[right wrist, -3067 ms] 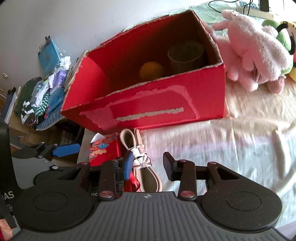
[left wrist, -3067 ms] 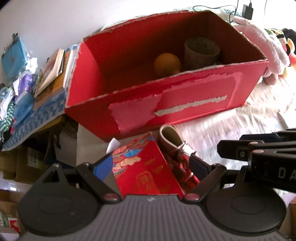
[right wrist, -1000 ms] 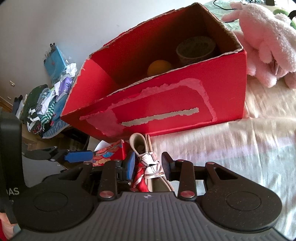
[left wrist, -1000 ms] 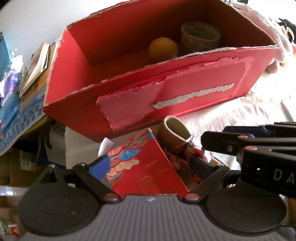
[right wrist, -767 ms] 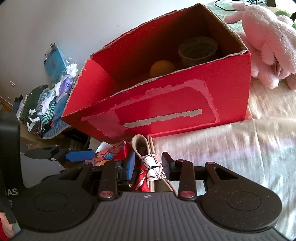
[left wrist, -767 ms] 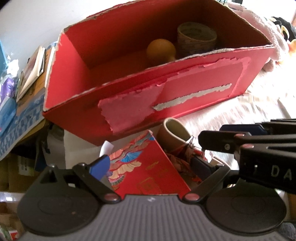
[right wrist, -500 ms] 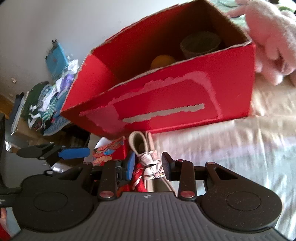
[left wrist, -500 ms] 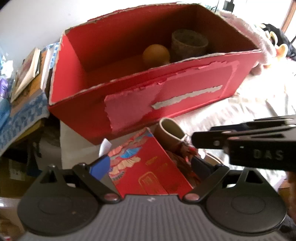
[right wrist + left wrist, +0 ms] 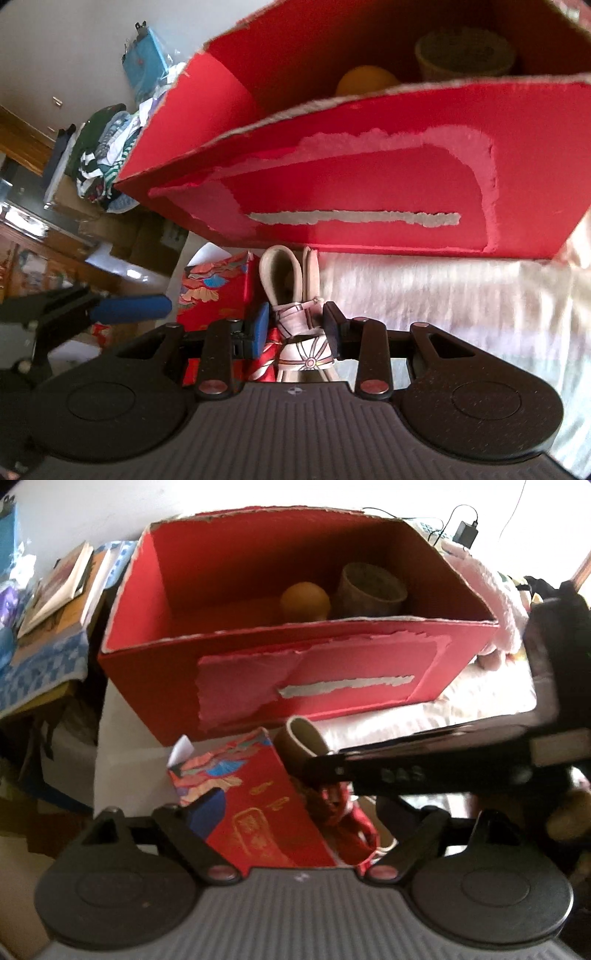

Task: Organize objects
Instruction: 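Lift the shoe with the right gripper and carry it over the box, then lower the shoe into the red box beside the gourd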

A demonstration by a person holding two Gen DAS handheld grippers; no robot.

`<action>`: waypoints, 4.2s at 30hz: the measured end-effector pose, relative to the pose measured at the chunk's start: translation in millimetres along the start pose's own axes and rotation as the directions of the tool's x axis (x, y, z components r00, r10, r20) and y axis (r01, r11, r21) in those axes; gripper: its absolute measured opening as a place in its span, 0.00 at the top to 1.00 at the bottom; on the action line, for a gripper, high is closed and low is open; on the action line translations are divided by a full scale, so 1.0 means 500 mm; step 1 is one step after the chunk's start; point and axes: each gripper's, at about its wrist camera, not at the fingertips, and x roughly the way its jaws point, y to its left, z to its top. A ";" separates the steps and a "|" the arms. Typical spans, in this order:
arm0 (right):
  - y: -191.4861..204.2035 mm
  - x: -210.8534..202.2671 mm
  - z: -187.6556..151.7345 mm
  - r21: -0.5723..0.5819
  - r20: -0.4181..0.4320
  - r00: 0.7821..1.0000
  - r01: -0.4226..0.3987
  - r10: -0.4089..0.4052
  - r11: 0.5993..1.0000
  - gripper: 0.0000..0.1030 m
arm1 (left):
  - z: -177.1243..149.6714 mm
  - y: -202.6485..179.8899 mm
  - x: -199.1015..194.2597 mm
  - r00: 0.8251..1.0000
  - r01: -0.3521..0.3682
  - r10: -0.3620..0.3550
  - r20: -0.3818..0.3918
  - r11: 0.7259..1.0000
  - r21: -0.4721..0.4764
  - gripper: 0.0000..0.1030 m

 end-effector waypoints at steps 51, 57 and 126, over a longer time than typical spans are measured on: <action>-0.082 -0.255 -0.084 0.241 0.281 0.958 -0.013 -0.057 0.970 0.79 | 0.033 -0.213 -0.017 0.948 0.282 -0.318 0.020 0.867 0.410 0.57; -0.023 -0.305 -0.039 0.157 0.376 0.924 0.007 -0.067 0.988 0.78 | 0.086 -0.194 -0.090 0.917 0.286 -0.376 0.133 0.853 0.437 0.57; 0.013 0.060 0.259 0.039 -0.097 0.967 0.241 -0.236 0.970 0.73 | 0.271 0.074 0.150 0.993 -0.105 0.108 -0.045 0.993 0.062 0.37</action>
